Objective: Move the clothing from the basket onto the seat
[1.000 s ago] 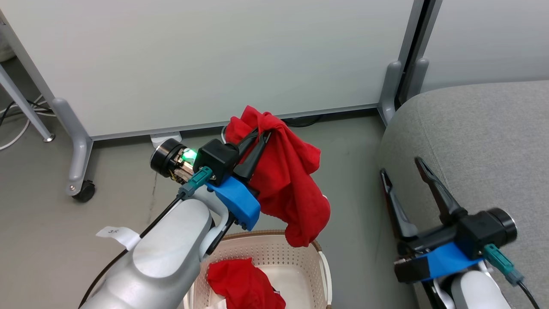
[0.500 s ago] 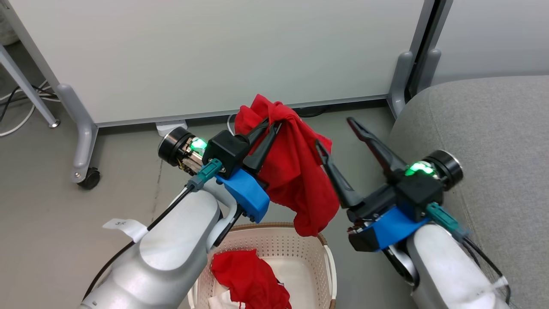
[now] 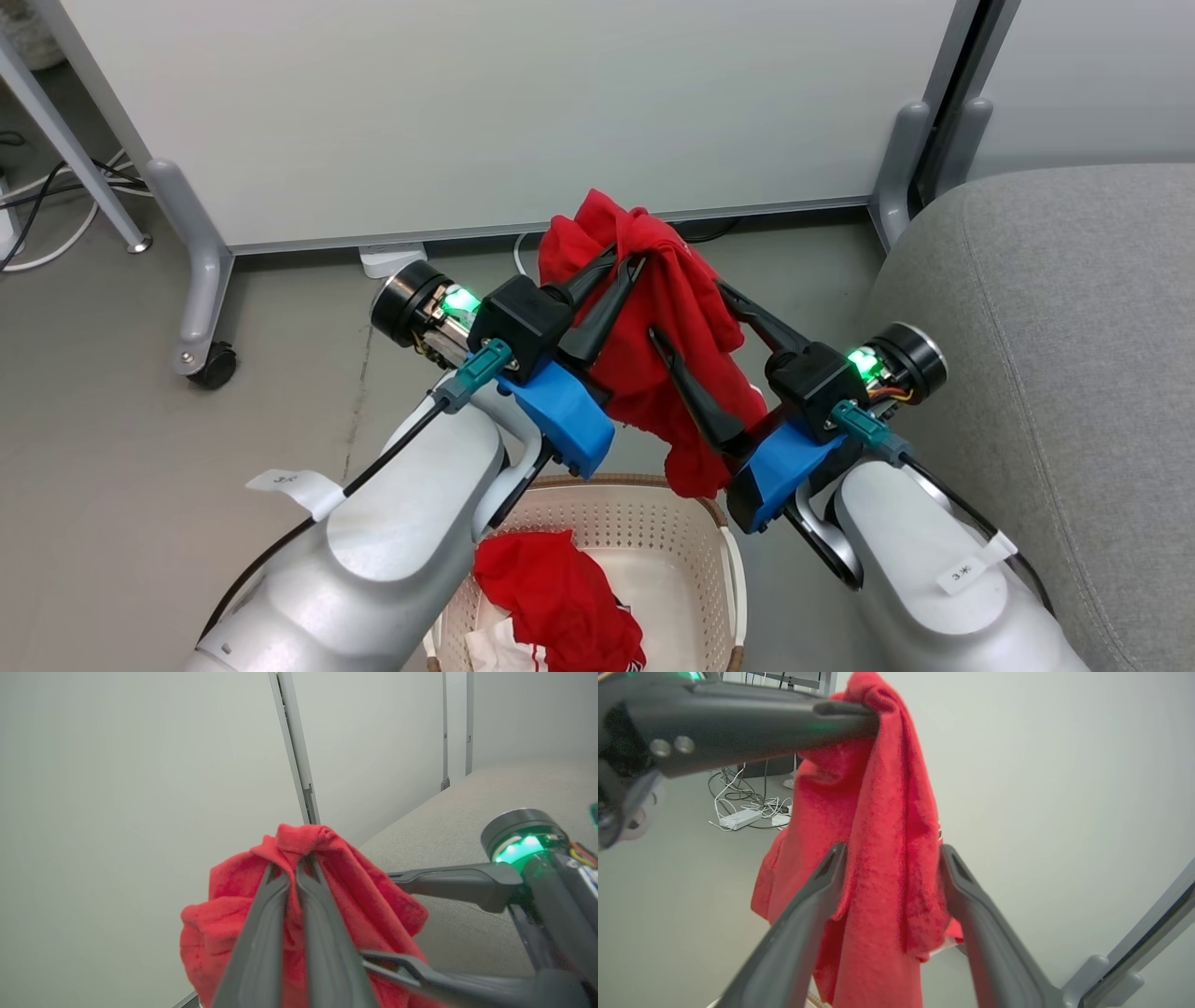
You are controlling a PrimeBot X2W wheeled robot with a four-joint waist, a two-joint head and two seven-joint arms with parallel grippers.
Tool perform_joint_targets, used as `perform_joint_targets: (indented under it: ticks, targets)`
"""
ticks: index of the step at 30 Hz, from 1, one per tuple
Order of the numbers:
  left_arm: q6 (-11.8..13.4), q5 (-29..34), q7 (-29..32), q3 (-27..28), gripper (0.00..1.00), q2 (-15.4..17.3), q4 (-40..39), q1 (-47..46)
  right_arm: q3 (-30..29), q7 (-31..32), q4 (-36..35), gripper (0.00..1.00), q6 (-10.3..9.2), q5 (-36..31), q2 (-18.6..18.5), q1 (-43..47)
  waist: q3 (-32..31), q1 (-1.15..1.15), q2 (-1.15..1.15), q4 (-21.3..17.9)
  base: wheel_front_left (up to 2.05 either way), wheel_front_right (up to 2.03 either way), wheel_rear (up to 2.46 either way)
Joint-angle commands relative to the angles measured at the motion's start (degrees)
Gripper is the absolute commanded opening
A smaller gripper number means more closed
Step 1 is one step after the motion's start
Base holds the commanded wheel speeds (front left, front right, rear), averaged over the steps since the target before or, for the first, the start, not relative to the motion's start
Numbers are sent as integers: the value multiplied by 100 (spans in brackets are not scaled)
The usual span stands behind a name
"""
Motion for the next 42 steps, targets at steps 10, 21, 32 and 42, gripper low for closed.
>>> perform_joint_targets:
  ticks: [10, 21, 32, 42]
  targets:
    - [8, 20, -47, 5, 0, -44, -94, -51, 129, -3, 606, 0, 3, 288, 139, -198, -8, -1, 0, 33, 0, 0, 0]
    - [9, 9, -48, 22, 0, -10, -64, 16, 220, -2, 480, 0, 3, 454, 147, -77, -16, -1, 0, 21, 0, 0, 0]
    - [97, 39, -53, 46, 100, -18, -38, 53, 223, -3, 432, 0, 3, 556, 147, -12, -44, -1, 0, 6, 0, 0, 0]
    - [151, 81, -55, 79, 100, 18, -118, 149, -46, -3, 372, 0, 3, 608, 144, 172, -38, -1, 0, -21, 0, 0, 0]
